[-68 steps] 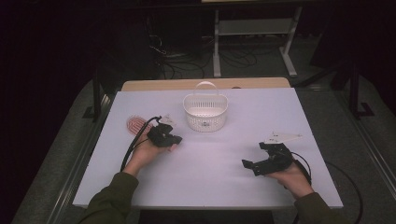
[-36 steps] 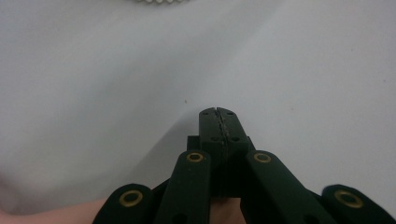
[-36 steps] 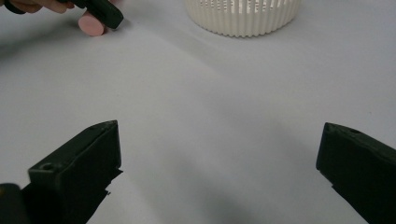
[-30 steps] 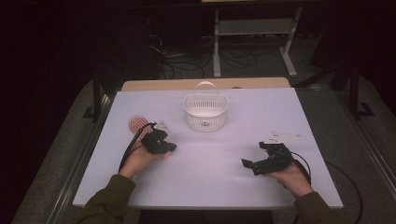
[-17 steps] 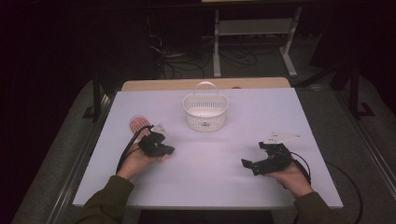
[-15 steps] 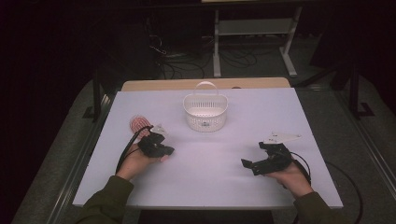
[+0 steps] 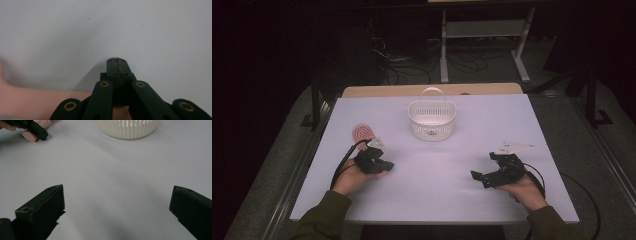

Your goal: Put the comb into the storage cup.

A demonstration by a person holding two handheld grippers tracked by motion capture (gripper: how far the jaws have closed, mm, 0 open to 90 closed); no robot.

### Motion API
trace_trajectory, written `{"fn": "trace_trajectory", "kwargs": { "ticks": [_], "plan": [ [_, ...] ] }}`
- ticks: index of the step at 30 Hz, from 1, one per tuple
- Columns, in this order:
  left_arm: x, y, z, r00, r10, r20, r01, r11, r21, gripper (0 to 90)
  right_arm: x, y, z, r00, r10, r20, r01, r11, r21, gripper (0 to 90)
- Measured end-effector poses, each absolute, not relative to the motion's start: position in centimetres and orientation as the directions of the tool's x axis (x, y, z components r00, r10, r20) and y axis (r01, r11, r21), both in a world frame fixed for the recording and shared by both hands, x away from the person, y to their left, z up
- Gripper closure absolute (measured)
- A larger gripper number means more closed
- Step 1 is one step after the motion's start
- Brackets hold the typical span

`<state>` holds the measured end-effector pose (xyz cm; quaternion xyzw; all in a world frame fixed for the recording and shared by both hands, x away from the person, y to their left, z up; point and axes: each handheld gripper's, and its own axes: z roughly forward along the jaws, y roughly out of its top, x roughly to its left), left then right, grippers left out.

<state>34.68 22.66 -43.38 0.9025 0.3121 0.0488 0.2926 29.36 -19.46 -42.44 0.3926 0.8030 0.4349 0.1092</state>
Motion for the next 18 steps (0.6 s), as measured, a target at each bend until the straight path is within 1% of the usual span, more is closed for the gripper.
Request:
{"fn": "trace_trajectory", "kwargs": {
  "ticks": [18],
  "plan": [
    [33.0,24.9,-43.4,0.794,0.601,-0.09,0.539,-0.629,0.559,90.0,29.3,-19.3,-42.5,-0.669,0.725,0.161,0.536,0.321,0.781,0.0]
  ]
}}
